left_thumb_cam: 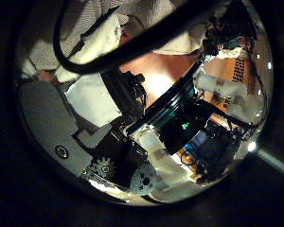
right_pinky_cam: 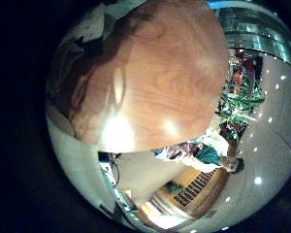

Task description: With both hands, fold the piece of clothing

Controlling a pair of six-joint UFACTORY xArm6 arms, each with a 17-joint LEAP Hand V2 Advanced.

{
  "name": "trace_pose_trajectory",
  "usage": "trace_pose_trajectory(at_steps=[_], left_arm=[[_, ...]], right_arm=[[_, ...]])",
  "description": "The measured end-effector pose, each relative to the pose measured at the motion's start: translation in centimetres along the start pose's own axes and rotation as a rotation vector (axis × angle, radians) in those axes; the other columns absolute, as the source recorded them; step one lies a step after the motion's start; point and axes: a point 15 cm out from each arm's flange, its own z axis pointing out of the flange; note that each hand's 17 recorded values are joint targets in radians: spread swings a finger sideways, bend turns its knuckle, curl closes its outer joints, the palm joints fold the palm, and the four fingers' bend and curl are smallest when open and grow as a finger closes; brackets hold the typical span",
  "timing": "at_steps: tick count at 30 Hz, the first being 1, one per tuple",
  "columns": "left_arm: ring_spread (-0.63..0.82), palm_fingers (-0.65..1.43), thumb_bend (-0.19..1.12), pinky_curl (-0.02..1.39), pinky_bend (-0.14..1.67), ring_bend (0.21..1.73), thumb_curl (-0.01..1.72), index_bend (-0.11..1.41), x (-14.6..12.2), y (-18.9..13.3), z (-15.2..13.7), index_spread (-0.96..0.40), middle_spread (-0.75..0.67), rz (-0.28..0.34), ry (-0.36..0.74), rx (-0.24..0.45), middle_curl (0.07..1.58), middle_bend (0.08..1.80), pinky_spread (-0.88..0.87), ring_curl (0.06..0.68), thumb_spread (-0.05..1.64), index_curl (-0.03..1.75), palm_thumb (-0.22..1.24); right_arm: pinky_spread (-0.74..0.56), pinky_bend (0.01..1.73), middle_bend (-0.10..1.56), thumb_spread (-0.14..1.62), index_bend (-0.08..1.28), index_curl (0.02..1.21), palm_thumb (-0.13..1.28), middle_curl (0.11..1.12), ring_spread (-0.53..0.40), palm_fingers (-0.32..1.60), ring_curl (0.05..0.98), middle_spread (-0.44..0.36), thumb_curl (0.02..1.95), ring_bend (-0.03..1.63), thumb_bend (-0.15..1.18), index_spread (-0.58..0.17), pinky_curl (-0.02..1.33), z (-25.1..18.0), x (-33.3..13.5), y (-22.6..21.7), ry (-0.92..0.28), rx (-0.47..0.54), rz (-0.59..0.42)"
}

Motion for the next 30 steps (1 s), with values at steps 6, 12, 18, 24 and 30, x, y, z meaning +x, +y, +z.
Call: trace_pose_trajectory(at_steps=[6, 12, 18, 24, 30], left_arm=[[-0.51, 1.01, -0.01, 0.73, 0.47, 1.10, 0.39, 0.46, 0.4, 2.9, -0.3, -0.71, -0.56, 0.007, 0.067, 0.010, 0.94, 0.88, -0.78, 0.536, 1.25, 1.06, 0.57], [-0.51, 1.00, -0.02, 0.75, 0.45, 1.09, 0.38, 0.45, 1.8, 6.2, -1.3, -0.71, -0.56, 0.023, 0.103, 0.006, 0.95, 0.86, -0.79, 0.536, 1.26, 1.06, 0.54], [-0.52, 1.00, -0.02, 0.77, 0.43, 1.08, 0.38, 0.42, 3.7, 8.5, -1.8, -0.71, -0.56, 0.043, 0.214, 0.006, 0.95, 0.85, -0.80, 0.536, 1.27, 1.06, 0.51], [-0.52, 1.00, -0.01, 0.78, 0.41, 1.07, 0.37, 0.41, 4.3, 11.1, -3.0, -0.72, -0.57, 0.025, 0.293, 0.015, 0.94, 0.84, -0.81, 0.532, 1.27, 1.07, 0.51], [-0.52, 1.01, -0.01, 0.80, 0.39, 1.06, 0.37, 0.40, 1.9, 12.8, -3.7, -0.72, -0.57, -0.056, 0.291, 0.045, 0.94, 0.84, -0.82, 0.531, 1.27, 1.07, 0.51]], right_arm=[[-0.27, 1.28, 1.14, 1.25, 1.00, 0.76, 0.92, 0.83, -0.249, 1.15, 0.662, -0.199, 0.48, 1.29, 0.02, -0.343, 0.67, -2.6, 2.4, 3.6, -0.016, -0.022, 0.028], [-0.24, 1.30, 1.20, 1.26, 1.03, 0.80, 0.95, 0.83, -0.240, 1.13, 0.690, -0.171, 0.52, 1.32, 0.00, -0.312, 0.72, -6.4, 1.4, 5.6, -0.094, 0.033, 0.015], [-0.22, 1.29, 1.24, 1.24, 1.06, 0.82, 0.96, 0.81, -0.233, 1.14, 0.700, -0.152, 0.55, 1.33, -0.01, -0.293, 0.74, -10.2, 0.7, 7.2, -0.137, 0.063, -0.018], [-0.22, 1.28, 1.27, 1.23, 1.07, 0.83, 0.96, 0.79, -0.228, 1.14, 0.704, -0.141, 0.58, 1.34, -0.01, -0.280, 0.77, -13.8, -0.5, 6.2, -0.185, 0.133, -0.032], [-0.21, 1.26, 1.29, 1.22, 1.07, 0.83, 0.98, 0.77, -0.223, 1.15, 0.703, -0.134, 0.60, 1.35, -0.01, -0.271, 0.79, -18.1, -0.1, 3.2, -0.195, 0.201, -0.030]])
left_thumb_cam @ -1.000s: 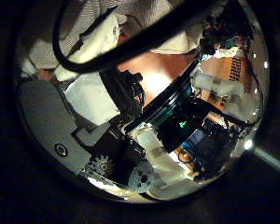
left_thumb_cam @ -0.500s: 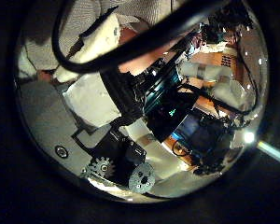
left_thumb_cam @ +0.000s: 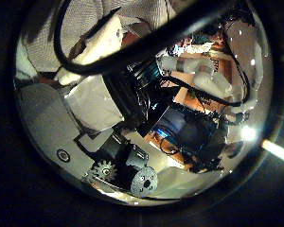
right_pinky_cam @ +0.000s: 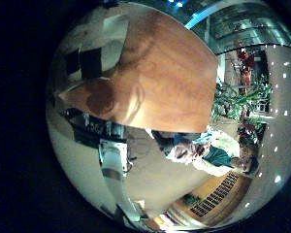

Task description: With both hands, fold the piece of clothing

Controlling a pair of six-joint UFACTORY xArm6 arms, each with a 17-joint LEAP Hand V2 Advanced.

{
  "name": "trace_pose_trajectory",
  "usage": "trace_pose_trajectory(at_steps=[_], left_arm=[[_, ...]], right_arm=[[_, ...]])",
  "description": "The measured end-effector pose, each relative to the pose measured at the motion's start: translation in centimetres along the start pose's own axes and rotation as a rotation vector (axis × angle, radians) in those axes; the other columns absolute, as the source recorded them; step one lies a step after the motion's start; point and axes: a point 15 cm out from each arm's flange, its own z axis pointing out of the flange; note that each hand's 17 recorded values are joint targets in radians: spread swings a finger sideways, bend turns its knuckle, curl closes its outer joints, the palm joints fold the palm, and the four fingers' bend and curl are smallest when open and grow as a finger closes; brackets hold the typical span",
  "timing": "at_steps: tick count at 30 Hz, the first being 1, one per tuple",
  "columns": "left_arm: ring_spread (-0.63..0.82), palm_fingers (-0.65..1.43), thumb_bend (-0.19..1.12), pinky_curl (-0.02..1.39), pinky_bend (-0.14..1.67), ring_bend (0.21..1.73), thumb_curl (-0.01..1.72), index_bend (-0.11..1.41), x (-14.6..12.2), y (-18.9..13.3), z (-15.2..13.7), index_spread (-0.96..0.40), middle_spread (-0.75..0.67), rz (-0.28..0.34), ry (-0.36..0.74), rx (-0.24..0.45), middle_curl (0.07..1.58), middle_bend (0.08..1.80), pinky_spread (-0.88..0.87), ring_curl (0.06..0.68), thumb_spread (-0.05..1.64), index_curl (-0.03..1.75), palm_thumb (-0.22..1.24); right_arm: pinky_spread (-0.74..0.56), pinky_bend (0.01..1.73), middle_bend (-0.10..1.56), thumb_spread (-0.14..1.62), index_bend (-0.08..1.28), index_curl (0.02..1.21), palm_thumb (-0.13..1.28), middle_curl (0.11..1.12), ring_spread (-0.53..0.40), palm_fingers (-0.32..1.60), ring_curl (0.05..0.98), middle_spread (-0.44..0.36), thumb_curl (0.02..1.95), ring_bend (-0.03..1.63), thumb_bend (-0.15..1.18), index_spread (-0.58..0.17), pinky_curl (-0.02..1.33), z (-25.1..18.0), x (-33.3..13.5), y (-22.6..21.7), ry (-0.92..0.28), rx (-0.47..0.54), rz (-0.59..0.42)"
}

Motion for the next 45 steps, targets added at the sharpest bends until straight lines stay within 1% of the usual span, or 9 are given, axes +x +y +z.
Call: trace_pose_trajectory(at_steps=[9, 15, 20, 24, 28, 36, 39, 43, 45], left_arm=[[-0.52, 1.02, -0.01, 0.81, 0.36, 1.05, 0.36, 0.39, -6.0, 0.9, 2.5, -0.72, -0.58, -0.122, 0.061, -0.015, 0.94, 0.82, -0.83, 0.530, 1.28, 1.08, 0.51], [-0.52, 1.03, -0.01, 0.82, 0.34, 1.04, 0.36, 0.38, -9.4, -0.6, 6.3, -0.72, -0.59, -0.176, 0.101, -0.025, 0.94, 0.81, -0.84, 0.529, 1.27, 1.08, 0.50], [-0.53, 1.04, -0.01, 0.83, 0.33, 1.03, 0.36, 0.36, -11.3, -4.0, 7.6, -0.72, -0.59, -0.212, 0.134, 0.025, 0.94, 0.81, -0.85, 0.528, 1.26, 1.07, 0.50], [-0.53, 1.04, -0.01, 0.84, 0.30, 1.02, 0.36, 0.36, -12.6, -5.9, 8.0, -0.72, -0.59, -0.276, 0.171, 0.053, 0.94, 0.81, -0.84, 0.529, 1.26, 1.08, 0.50], [-0.52, 0.94, -0.02, 0.86, 0.26, 1.00, 0.36, 0.36, -15.1, -7.4, 9.2, -0.72, -0.58, -0.390, 0.204, 0.074, 0.96, 0.82, -0.82, 0.538, 1.27, 1.08, 0.47], [-0.49, 0.77, -0.01, 0.93, 0.25, 1.03, 0.36, 0.28, -19.8, -8.3, 8.7, -0.67, -0.56, -0.597, 0.230, 0.217, 0.99, 0.84, -0.78, 0.568, 1.27, 1.10, 0.44], [-0.46, 0.55, -0.01, 0.97, 0.30, 1.03, 0.36, 0.15, -20.6, -7.6, 9.5, -0.60, -0.53, -0.630, 0.245, 0.211, 0.99, 0.77, -0.75, 0.587, 1.27, 1.07, 0.45], [-0.38, 0.25, -0.02, 1.02, 0.40, 1.02, 0.36, 0.15, -20.6, -7.1, 9.7, -0.48, -0.39, -0.639, 0.248, 0.188, 0.92, 0.43, -0.70, 0.589, 1.23, 1.02, 0.44], [-0.29, 0.07, -0.03, 1.04, 0.42, 0.98, 0.36, 0.16, -20.8, -6.9, 9.4, -0.38, -0.21, -0.652, 0.252, 0.189, 0.83, 0.21, -0.60, 0.580, 1.19, 0.97, 0.40]], right_arm=[[-0.22, 1.25, 1.32, 1.21, 1.08, 0.83, 0.99, 0.75, -0.215, 1.15, 0.701, -0.127, 0.63, 1.36, -0.01, -0.265, 0.82, 0.7, -0.1, -9.6, -0.013, -0.034, -0.028], [-0.21, 1.24, 1.33, 1.20, 1.09, 0.83, 0.99, 0.73, -0.214, 1.13, 0.703, -0.126, 0.65, 1.37, -0.01, -0.265, 0.85, 5.7, -1.1, -17.6, -0.023, -0.105, -0.067], [-0.21, 1.25, 1.33, 1.21, 1.08, 0.84, 0.98, 0.73, -0.211, 1.11, 0.710, -0.128, 0.66, 1.38, -0.01, -0.269, 0.88, 11.7, -2.7, -22.4, -0.026, -0.161, -0.110], [-0.21, 1.24, 1.34, 1.21, 1.08, 0.84, 0.98, 0.73, -0.211, 1.11, 0.715, -0.133, 0.66, 1.38, -0.01, -0.271, 0.90, 14.2, -4.0, -25.7, -0.011, -0.084, -0.136], [-0.21, 1.23, 1.34, 1.21, 1.07, 0.84, 0.91, 0.72, -0.214, 1.11, 0.713, -0.134, 0.66, 1.37, -0.03, -0.272, 0.90, 16.4, -3.7, -27.8, -0.002, -0.037, -0.118], [-0.34, 1.16, 1.09, 1.32, 0.74, 0.77, 0.76, 0.63, -0.232, 0.93, 0.646, -0.151, 0.57, 1.32, -0.01, -0.324, 0.81, 17.2, 0.1, -29.9, 0.006, 0.041, -0.026], [-0.42, 1.21, 0.94, 1.35, 0.46, 0.71, 0.73, 0.59, -0.262, 0.62, 0.624, -0.164, 0.54, 1.31, -0.02, -0.351, 0.77, 17.1, 0.9, -30.4, 0.005, 0.062, -0.008], [-0.39, 1.18, 0.84, 1.36, 0.34, 0.64, 0.68, 0.56, -0.262, 0.39, 0.586, -0.161, 0.50, 1.22, -0.02, -0.398, 0.74, 17.1, 2.2, -30.3, 0.003, 0.064, 0.016], [-0.27, 1.07, 0.75, 1.36, 0.35, 0.61, 0.65, 0.53, -0.215, 0.20, 0.555, -0.147, 0.48, 1.15, -0.02, -0.420, 0.73, 16.9, 2.7, -30.2, 0.003, 0.067, 0.024]])
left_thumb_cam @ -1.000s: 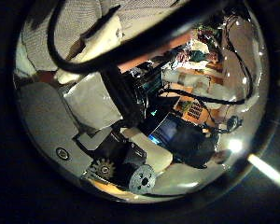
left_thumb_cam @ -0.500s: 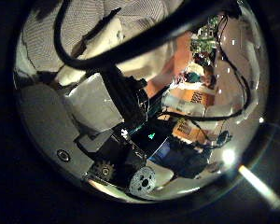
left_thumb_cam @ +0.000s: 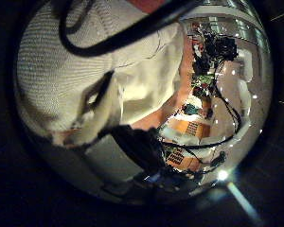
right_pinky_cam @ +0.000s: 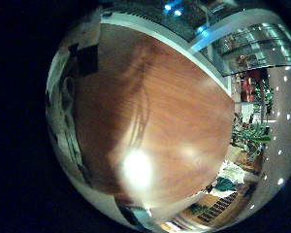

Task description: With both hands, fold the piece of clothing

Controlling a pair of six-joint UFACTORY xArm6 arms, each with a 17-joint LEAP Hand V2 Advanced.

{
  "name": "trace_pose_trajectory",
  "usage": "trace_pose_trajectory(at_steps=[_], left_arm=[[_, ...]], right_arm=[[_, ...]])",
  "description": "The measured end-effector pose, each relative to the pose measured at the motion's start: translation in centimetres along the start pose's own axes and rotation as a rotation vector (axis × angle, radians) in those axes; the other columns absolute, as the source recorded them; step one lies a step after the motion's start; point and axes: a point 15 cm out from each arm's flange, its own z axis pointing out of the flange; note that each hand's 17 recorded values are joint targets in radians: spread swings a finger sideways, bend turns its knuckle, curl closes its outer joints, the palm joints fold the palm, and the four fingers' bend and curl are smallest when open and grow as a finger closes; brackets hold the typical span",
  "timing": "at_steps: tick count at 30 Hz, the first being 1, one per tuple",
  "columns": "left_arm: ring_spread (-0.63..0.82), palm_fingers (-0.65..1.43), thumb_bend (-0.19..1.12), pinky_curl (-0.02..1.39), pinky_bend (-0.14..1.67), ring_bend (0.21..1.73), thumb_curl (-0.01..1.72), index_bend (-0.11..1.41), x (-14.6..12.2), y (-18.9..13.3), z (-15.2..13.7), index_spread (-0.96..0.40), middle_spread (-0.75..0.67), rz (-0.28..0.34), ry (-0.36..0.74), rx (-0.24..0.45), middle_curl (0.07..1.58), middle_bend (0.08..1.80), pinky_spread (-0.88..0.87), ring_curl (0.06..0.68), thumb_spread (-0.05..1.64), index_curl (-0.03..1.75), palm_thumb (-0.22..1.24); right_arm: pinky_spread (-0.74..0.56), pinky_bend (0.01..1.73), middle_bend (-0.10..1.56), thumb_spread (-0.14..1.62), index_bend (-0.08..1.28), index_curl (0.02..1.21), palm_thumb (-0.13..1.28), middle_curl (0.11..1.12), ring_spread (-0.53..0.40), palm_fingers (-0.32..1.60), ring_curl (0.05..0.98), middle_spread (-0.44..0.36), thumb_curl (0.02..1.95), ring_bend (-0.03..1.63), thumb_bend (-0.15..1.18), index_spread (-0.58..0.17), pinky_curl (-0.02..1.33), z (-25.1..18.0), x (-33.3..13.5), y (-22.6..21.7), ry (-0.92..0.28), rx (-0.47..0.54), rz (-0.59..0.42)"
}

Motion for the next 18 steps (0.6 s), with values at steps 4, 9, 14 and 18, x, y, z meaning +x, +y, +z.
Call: trace_pose_trajectory(at_steps=[4, 9, 14, 18], left_arm=[[-0.07, -0.06, -0.04, 1.02, 0.34, 0.84, 0.35, 0.16, -0.9, 0.2, -1.2, -0.22, 0.05, -0.017, 0.003, 0.018, 0.67, 0.14, -0.36, 0.509, 1.15, 0.85, 0.30], [0.22, -0.13, -0.04, 0.93, 0.28, 0.71, 0.34, 0.15, -0.3, 0.8, -3.5, -0.11, 0.28, 0.024, -0.011, 0.061, 0.53, 0.12, 0.05, 0.422, 1.11, 0.71, 0.21], [0.39, -0.13, -0.03, 0.78, 0.24, 0.61, 0.32, 0.15, 0.9, 1.3, -5.9, -0.08, 0.38, 0.060, -0.048, 0.146, 0.42, 0.12, 0.38, 0.357, 1.09, 0.60, 0.16], [0.46, -0.10, -0.03, 0.68, 0.22, 0.57, 0.32, 0.16, 1.4, 1.9, -7.4, -0.07, 0.41, 0.076, -0.078, 0.204, 0.35, 0.13, 0.52, 0.322, 1.08, 0.53, 0.15]], right_arm=[[-0.08, 0.97, 0.68, 1.35, 0.34, 0.56, 0.62, 0.49, -0.149, 0.18, 0.492, -0.129, 0.45, 1.05, -0.02, -0.425, 0.67, -1.7, 0.7, -0.2, 0.003, 0.024, 0.012], [0.09, 0.83, 0.66, 1.35, 0.36, 0.54, 0.58, 0.47, -0.114, 0.20, 0.457, -0.183, 0.42, 1.01, -0.02, -0.424, 0.61, -7.4, 1.8, -0.1, 0.017, 0.096, 0.018], [0.22, 0.69, 0.65, 1.36, 0.38, 0.52, 0.53, 0.46, -0.092, 0.16, 0.424, -0.193, 0.38, 0.92, -0.02, -0.426, 0.54, -6.0, -0.7, 5.3, 0.001, -0.040, -0.029], [0.29, 0.61, 0.62, 1.37, 0.37, 0.50, 0.49, 0.44, -0.073, 0.17, 0.395, -0.232, 0.36, 0.87, -0.02, -0.427, 0.49, -5.6, -3.7, 7.8, -0.006, -0.095, -0.111]])
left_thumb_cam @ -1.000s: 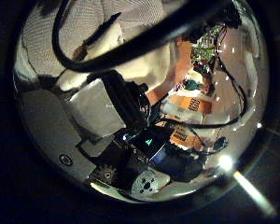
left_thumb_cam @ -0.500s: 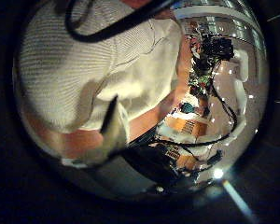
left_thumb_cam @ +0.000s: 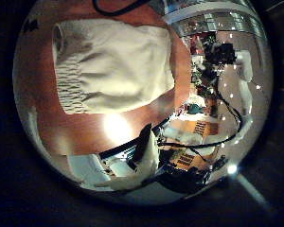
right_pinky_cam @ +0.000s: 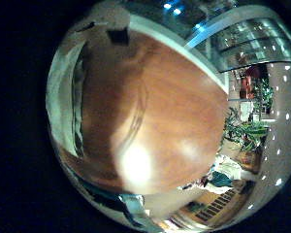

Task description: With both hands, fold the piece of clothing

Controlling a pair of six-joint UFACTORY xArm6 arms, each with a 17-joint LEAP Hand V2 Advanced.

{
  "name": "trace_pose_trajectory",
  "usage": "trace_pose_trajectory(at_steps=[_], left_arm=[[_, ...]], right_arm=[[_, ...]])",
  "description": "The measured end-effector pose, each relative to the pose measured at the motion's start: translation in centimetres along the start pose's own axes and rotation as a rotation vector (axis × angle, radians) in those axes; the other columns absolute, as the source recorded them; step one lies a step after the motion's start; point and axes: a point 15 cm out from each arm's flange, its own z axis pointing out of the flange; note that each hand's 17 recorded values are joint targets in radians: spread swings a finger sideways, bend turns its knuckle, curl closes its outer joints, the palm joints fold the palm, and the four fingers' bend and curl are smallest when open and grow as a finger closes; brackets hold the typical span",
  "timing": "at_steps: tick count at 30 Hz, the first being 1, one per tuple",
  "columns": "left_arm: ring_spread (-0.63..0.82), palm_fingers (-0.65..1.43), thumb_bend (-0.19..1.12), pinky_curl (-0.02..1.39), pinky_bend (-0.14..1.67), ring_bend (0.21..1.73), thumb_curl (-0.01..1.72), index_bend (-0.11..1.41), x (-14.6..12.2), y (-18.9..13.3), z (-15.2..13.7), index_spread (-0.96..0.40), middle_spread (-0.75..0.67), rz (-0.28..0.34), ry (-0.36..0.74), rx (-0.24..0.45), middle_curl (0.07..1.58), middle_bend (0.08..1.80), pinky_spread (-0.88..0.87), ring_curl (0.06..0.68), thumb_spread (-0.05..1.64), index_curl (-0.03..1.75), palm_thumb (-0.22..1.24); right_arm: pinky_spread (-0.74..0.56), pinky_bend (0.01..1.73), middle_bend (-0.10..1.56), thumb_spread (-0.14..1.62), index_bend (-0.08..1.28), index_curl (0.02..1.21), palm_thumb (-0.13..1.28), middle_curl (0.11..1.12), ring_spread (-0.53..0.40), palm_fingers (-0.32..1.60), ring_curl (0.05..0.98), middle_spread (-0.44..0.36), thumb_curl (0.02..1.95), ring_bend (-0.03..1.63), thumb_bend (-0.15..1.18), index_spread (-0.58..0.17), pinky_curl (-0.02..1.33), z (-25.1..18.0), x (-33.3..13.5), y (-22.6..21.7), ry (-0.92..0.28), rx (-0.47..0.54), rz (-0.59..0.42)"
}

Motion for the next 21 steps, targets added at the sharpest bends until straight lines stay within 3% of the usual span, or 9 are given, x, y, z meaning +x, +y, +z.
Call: trace_pose_trajectory(at_steps=[4, 11, 16, 21], left_arm=[[0.49, -0.08, -0.02, 0.61, 0.22, 0.54, 0.32, 0.17, 0.9, 0.5, -1.2, -0.08, 0.41, 0.019, -0.011, 0.021, 0.30, 0.13, 0.58, 0.299, 1.08, 0.48, 0.16], [0.51, -0.05, -0.02, 0.52, 0.23, 0.51, 0.32, 0.17, 3.7, 3.3, -0.6, -0.08, 0.40, 0.062, -0.009, -0.008, 0.24, 0.15, 0.62, 0.273, 1.08, 0.43, 0.16], [0.52, -0.03, -0.02, 0.48, 0.24, 0.52, 0.32, 0.17, 5.6, 5.6, 0.6, -0.08, 0.39, 0.095, -0.001, -0.050, 0.23, 0.16, 0.62, 0.265, 1.08, 0.40, 0.16], [0.52, -0.02, -0.02, 0.45, 0.25, 0.52, 0.31, 0.17, 6.7, 6.4, 0.8, -0.08, 0.38, 0.115, 0.001, -0.058, 0.22, 0.16, 0.61, 0.260, 1.08, 0.39, 0.15]], right_arm=[[0.33, 0.55, 0.58, 1.37, 0.35, 0.49, 0.48, 0.42, -0.055, 0.16, 0.368, -0.254, 0.34, 0.81, -0.01, -0.424, 0.45, 2.1, -2.5, 1.9, -0.009, -0.061, -0.058], [0.35, 0.49, 0.50, 1.36, 0.29, 0.45, 0.43, 0.38, -0.011, 0.14, 0.319, -0.245, 0.31, 0.68, -0.02, -0.422, 0.40, 6.2, -6.3, 4.0, -0.019, -0.170, -0.145], [0.35, 0.44, 0.43, 1.35, 0.24, 0.42, 0.37, 0.36, 0.046, 0.09, 0.278, -0.227, 0.29, 0.57, -0.02, -0.418, 0.37, 9.7, -6.6, 6.4, 0.005, -0.300, -0.182], [0.35, 0.40, 0.37, 1.35, 0.19, 0.40, 0.32, 0.35, 0.080, 0.10, 0.253, -0.194, 0.27, 0.49, -0.02, -0.418, 0.34, 10.9, -6.9, 7.8, 0.015, -0.360, -0.195]])
